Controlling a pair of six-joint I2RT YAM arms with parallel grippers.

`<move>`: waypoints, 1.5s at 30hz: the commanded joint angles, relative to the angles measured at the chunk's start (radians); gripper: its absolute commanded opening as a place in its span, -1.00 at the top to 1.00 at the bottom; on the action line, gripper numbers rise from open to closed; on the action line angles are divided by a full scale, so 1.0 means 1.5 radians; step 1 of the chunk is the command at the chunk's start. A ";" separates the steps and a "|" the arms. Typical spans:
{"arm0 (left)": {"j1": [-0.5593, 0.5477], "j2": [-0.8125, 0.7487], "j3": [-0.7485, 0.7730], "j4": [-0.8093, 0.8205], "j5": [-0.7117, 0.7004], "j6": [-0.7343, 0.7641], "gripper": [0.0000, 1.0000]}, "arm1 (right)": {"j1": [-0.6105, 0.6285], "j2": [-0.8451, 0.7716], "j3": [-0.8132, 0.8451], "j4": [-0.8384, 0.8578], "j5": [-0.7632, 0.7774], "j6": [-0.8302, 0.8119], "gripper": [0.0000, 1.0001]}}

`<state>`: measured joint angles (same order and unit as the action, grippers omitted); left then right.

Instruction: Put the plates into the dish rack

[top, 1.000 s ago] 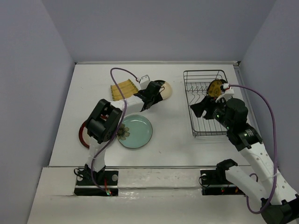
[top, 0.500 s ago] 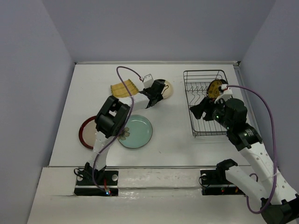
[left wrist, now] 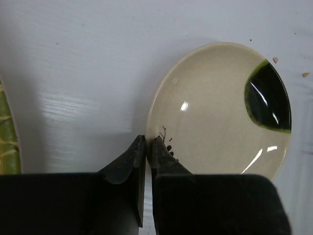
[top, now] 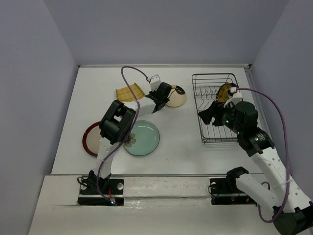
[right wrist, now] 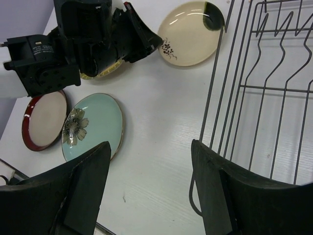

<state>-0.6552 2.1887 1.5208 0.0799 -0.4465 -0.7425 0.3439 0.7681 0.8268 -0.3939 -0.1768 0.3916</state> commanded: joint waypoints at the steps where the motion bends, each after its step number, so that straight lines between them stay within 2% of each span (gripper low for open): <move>1: 0.005 -0.030 -0.021 0.008 -0.031 0.105 0.89 | 0.004 0.003 0.040 -0.003 -0.017 -0.014 -0.44; 4: 0.004 -0.083 -0.070 0.068 -0.016 0.159 0.89 | 0.004 0.028 0.049 -0.002 -0.048 -0.016 -0.46; 10: 0.005 -0.214 -0.138 0.116 0.005 0.223 0.89 | 0.004 0.086 0.068 0.004 -0.084 -0.019 -0.66; 14: 0.004 -0.322 -0.192 0.124 0.031 0.228 0.89 | 0.004 0.115 0.077 0.025 -0.086 -0.015 -0.81; 18: -0.007 -0.404 -0.263 0.132 0.066 0.220 0.89 | 0.004 0.153 0.092 0.042 -0.091 -0.017 -0.88; 21: -0.015 -0.507 -0.324 0.137 0.094 0.218 0.89 | 0.004 0.183 0.103 0.047 -0.096 -0.025 -0.91; 26: -0.018 -0.625 -0.426 0.163 0.181 0.208 0.89 | 0.004 0.201 0.097 0.068 -0.108 -0.022 -0.98; 33: -0.038 -0.738 -0.462 0.171 0.353 0.184 0.89 | 0.004 0.232 0.086 0.121 -0.206 -0.016 -0.99; 37: -0.039 -0.770 -0.480 0.184 0.416 0.177 0.89 | 0.004 0.239 0.071 0.173 -0.257 0.003 -0.96; 39: -0.039 -0.784 -0.485 0.186 0.437 0.177 0.89 | 0.004 0.241 0.062 0.198 -0.306 0.016 -0.84; 40: -0.039 -0.789 -0.487 0.189 0.441 0.177 0.89 | 0.004 0.242 0.061 0.203 -0.320 0.020 -0.70; 41: -0.039 -0.794 -0.494 0.192 0.444 0.179 0.88 | 0.004 0.242 0.061 0.207 -0.333 0.024 -0.45; 42: -0.039 -0.805 -0.497 0.193 0.449 0.183 0.89 | 0.004 0.240 0.058 0.222 -0.344 0.038 0.15; 43: -0.039 -0.809 -0.499 0.193 0.452 0.185 0.89 | 0.004 0.235 0.054 0.230 -0.346 0.047 0.44; 44: -0.039 -0.812 -0.501 0.190 0.458 0.189 0.89 | 0.004 0.223 0.052 0.235 -0.346 0.053 0.86; 45: -0.039 -0.818 -0.502 0.184 0.461 0.191 0.88 | 0.004 0.217 0.050 0.238 -0.345 0.061 0.86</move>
<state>-0.7116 1.0130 0.7746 0.2794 0.1513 -0.4541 0.3450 1.1336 0.9131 -0.1471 -0.6220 0.4297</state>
